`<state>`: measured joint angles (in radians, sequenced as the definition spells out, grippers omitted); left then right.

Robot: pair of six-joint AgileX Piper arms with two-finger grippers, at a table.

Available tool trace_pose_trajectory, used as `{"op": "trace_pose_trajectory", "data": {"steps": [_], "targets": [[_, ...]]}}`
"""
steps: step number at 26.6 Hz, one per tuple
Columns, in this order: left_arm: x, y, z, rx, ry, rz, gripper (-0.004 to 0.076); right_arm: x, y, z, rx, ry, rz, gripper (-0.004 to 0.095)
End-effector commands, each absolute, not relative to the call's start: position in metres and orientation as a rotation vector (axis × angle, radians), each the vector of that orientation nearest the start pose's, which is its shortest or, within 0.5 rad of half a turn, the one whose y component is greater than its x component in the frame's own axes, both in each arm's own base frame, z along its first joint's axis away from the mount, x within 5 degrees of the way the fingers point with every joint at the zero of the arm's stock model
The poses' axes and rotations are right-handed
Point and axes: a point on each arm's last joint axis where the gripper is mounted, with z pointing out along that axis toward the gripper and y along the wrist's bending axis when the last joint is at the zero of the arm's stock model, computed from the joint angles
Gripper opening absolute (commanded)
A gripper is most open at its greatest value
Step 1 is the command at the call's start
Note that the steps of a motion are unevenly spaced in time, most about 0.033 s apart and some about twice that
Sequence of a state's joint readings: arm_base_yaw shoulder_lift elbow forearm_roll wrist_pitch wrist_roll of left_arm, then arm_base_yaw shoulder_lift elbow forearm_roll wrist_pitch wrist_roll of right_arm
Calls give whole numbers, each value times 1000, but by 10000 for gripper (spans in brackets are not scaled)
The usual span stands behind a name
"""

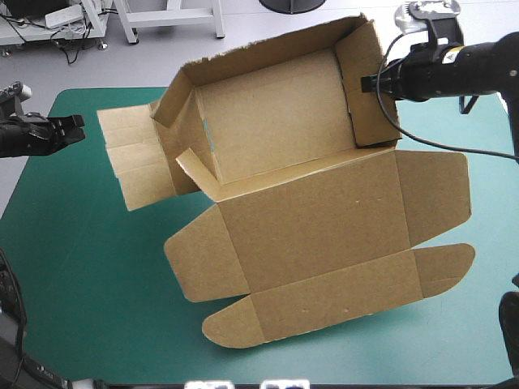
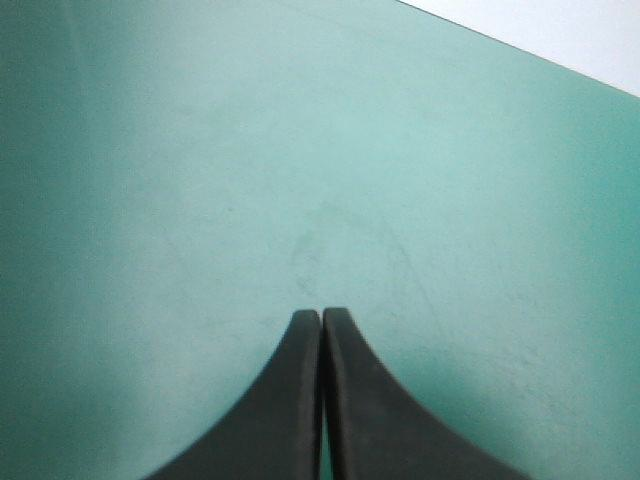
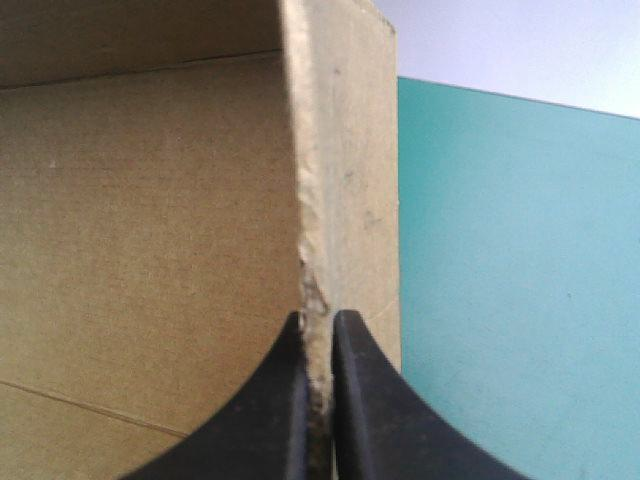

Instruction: Fold the box

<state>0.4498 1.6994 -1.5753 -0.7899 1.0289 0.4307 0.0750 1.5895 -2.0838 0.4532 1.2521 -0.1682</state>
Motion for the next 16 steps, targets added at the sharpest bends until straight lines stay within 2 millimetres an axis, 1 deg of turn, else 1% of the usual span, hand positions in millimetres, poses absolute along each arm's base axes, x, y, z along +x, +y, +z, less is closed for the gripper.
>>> {"op": "trace_pose_trajectory", "data": {"steps": [1, 2, 4, 5, 9, 13, 16], "targets": [[359, 99, 375, -213, 2171, -821, -10, 257, 59, 551, -360, 2011, 578, -5], [361, 93, 372, -157, 2157, -934, -10, 250, 58, 555, -361, 1997, 561, -5], [362, 83, 376, -56, 2078, -1114, -10, 243, 57, 560, -358, 1976, 541, -5], [362, 79, 379, -37, 2053, -1159, -10, 243, 56, 560, -356, 1976, 535, -5], [358, 63, 392, 3, 2000, -1206, -10, 244, 56, 561, -342, 1959, 535, -5], [353, 37, 404, 89, 1998, -1222, -10, 247, 56, 565, -318, 1915, 534, -5], [346, 19, 416, 145, 1971, -1248, -10, 248, 55, 567, -306, 1893, 524, -5]]}}
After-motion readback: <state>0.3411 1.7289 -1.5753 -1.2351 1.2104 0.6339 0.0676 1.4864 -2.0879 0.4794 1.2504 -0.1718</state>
